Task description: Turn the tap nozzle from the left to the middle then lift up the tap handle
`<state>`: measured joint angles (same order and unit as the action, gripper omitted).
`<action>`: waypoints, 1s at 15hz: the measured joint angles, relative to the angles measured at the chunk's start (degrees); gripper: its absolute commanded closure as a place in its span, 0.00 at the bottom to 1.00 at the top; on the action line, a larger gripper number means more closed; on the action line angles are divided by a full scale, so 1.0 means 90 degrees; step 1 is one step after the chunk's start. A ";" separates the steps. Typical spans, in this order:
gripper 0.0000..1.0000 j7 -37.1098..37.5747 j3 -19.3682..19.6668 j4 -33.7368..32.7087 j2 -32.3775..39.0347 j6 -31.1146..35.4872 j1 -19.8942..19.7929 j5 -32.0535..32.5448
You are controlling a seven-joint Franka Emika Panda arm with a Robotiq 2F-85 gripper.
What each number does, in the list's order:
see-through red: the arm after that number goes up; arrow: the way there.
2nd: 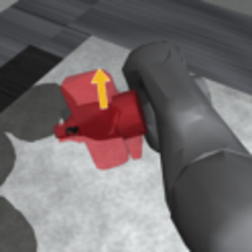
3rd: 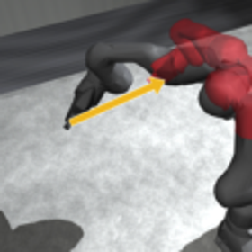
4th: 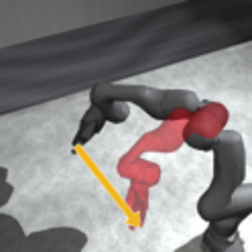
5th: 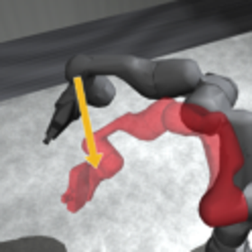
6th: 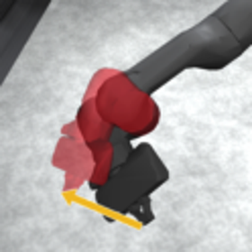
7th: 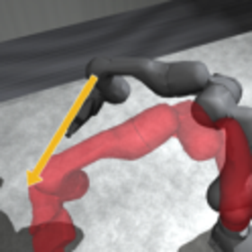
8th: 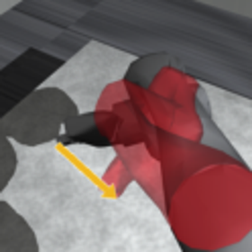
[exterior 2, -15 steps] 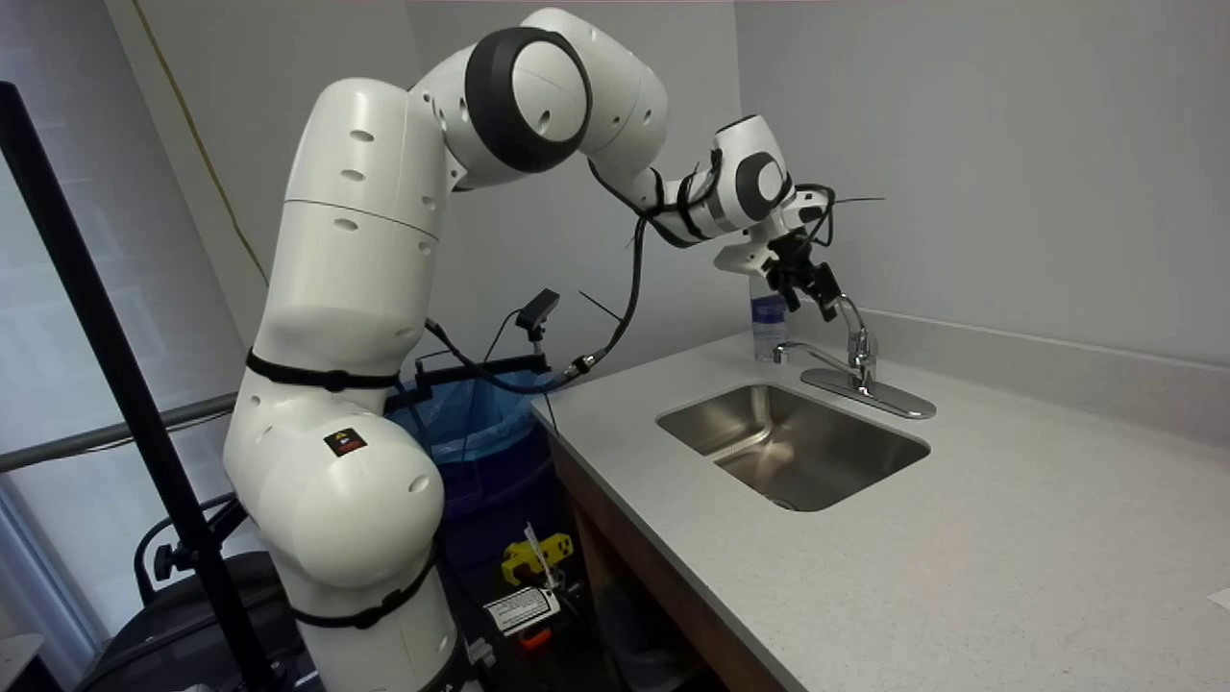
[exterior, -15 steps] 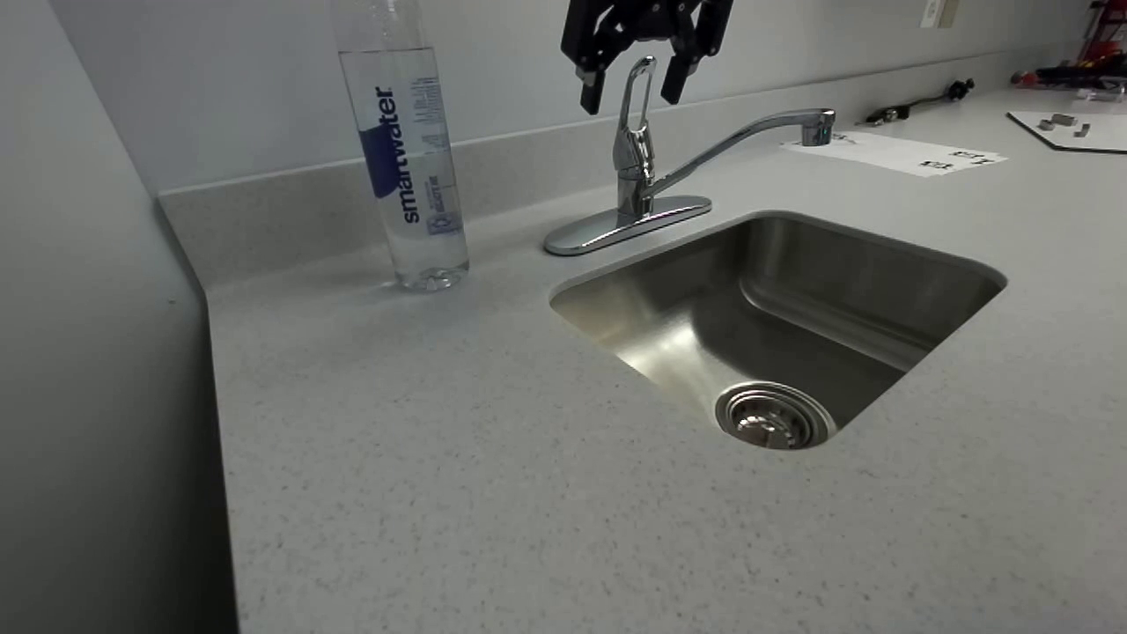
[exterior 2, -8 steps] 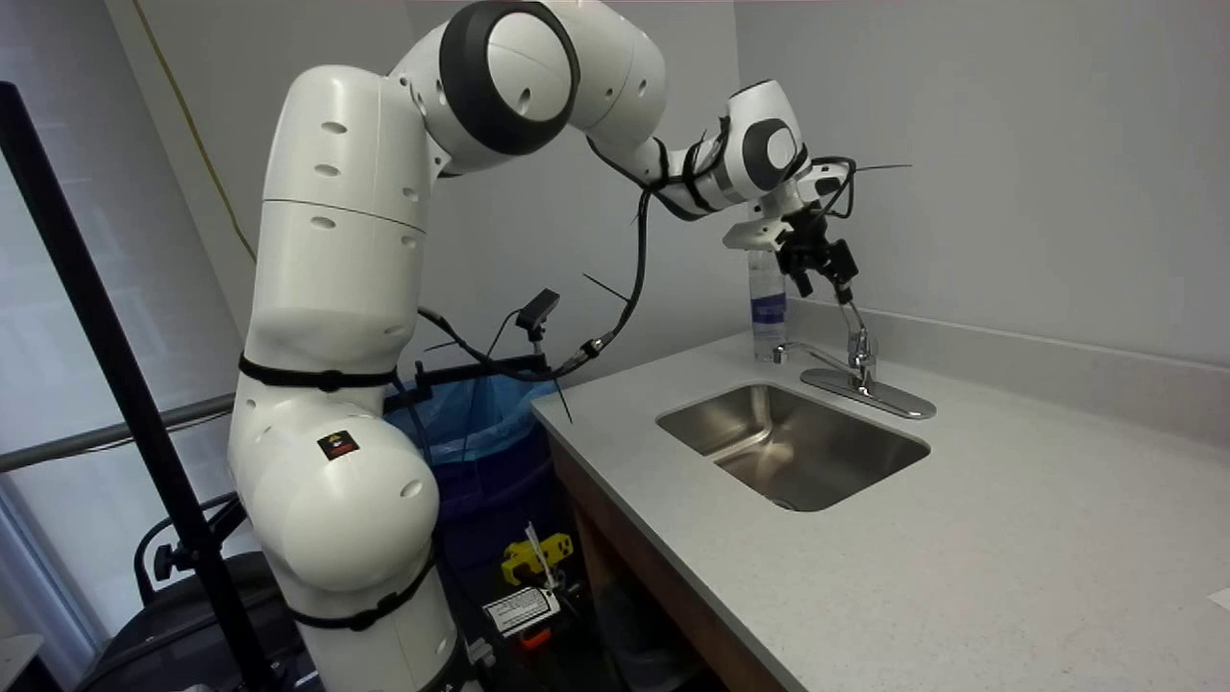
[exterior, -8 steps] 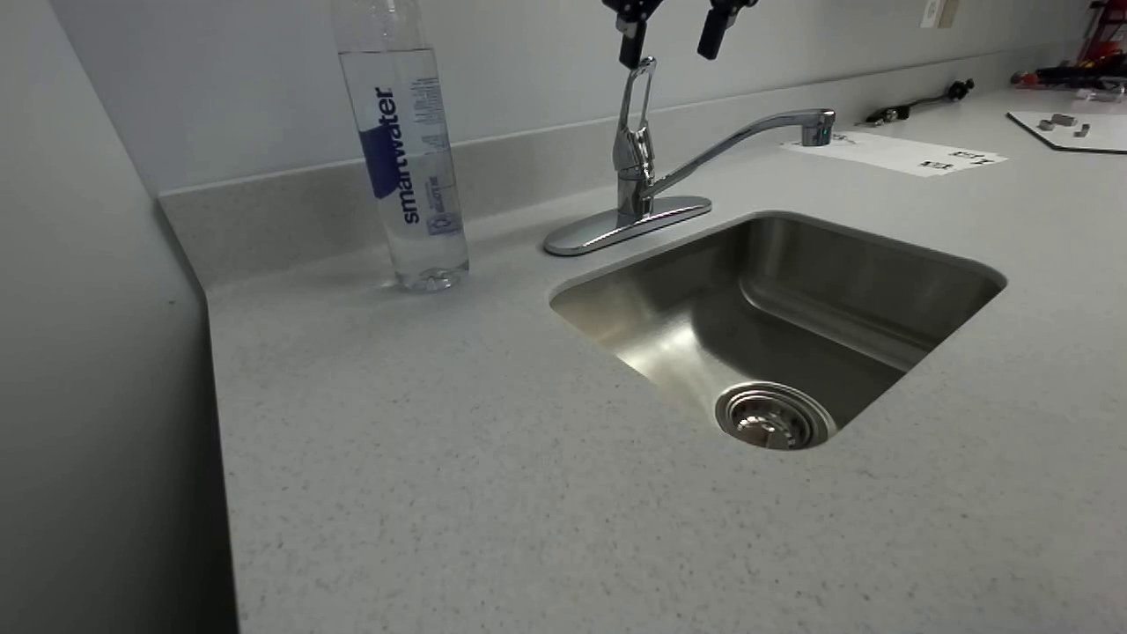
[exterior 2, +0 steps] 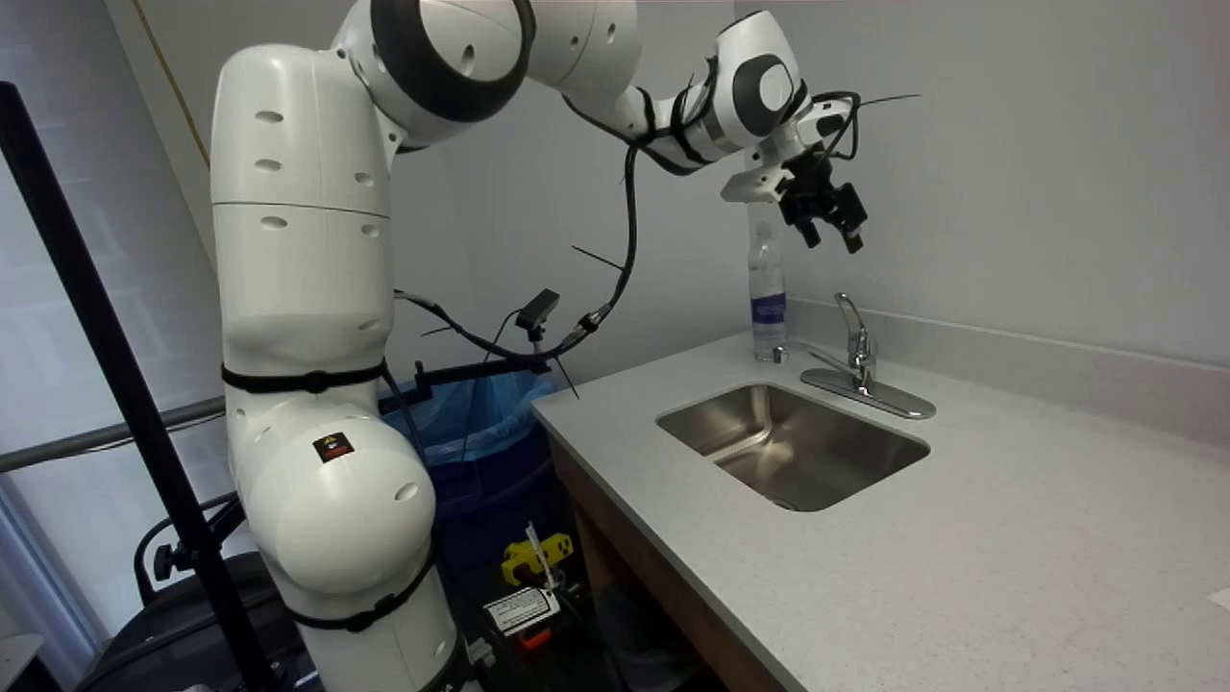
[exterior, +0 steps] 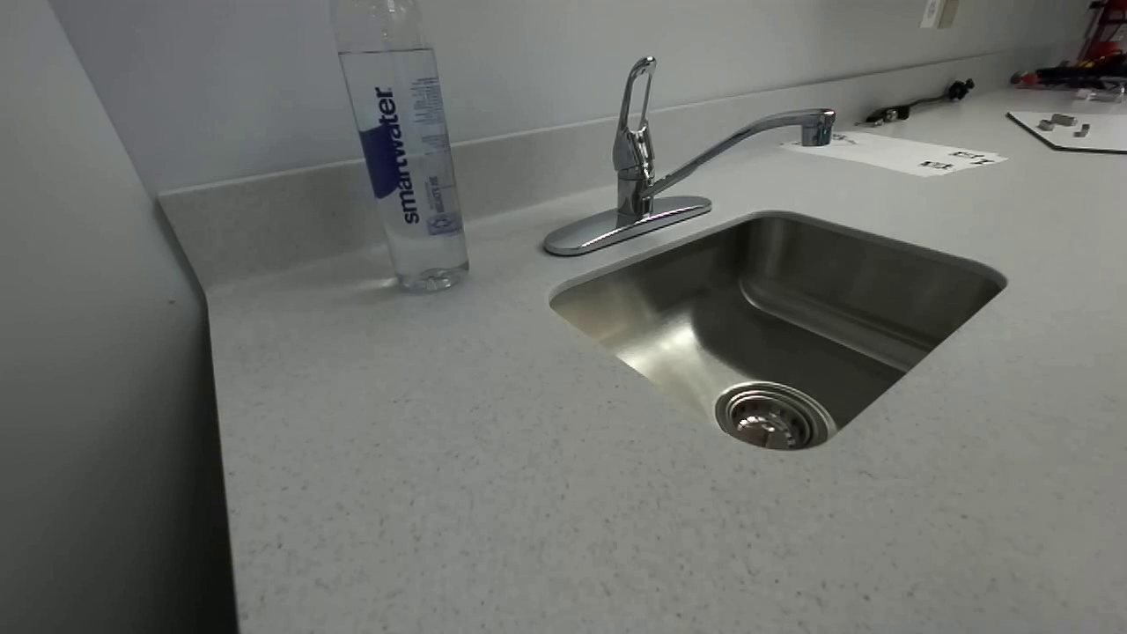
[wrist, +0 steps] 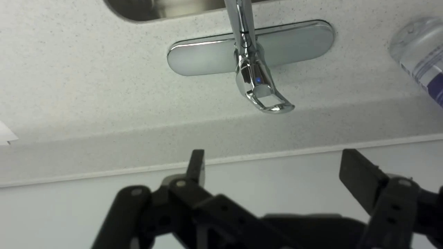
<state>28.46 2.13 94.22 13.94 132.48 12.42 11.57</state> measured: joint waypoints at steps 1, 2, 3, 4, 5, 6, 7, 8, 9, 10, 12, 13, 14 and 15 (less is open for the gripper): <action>0.00 -0.0003 -0.0005 0.0089 -0.0143 0.0000 -0.0016 0.0000; 0.00 -0.0009 -0.0014 0.0191 -0.0290 0.0000 -0.0035 0.0000; 0.00 -0.0018 -0.0024 0.0304 -0.0435 0.0000 -0.0052 0.0000; 0.00 -0.0028 -0.0037 0.0423 -0.0578 0.0000 -0.0072 0.0000; 0.00 -0.0041 -0.0057 0.0540 -0.0716 0.0000 -0.0096 0.0000; 0.00 -0.0057 -0.0079 0.0643 -0.0834 0.0000 -0.0121 -0.0002; 0.00 -0.0079 -0.0106 0.0741 -0.0944 0.0000 -0.0152 -0.0014; 0.00 -0.0106 -0.0134 0.0821 -0.1028 0.0000 -0.0182 -0.0035; 0.00 -0.0130 -0.0162 0.0898 -0.1107 0.0000 -0.0213 -0.0057; 0.00 -0.0149 -0.0188 0.0963 -0.1168 0.0000 -0.0242 -0.0080; 0.00 -0.0200 -0.0230 0.1074 -0.1268 0.0000 -0.0290 -0.0123; 0.00 -0.0238 -0.0250 0.1120 -0.1306 0.0000 -0.0313 -0.0153; 0.00 -0.0284 -0.0268 0.1156 -0.1335 0.0000 -0.0335 -0.0199; 0.00 -0.0337 -0.0281 0.1193 -0.1362 0.0000 -0.0353 -0.0243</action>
<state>25.42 -0.40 104.96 1.68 132.48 9.24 9.38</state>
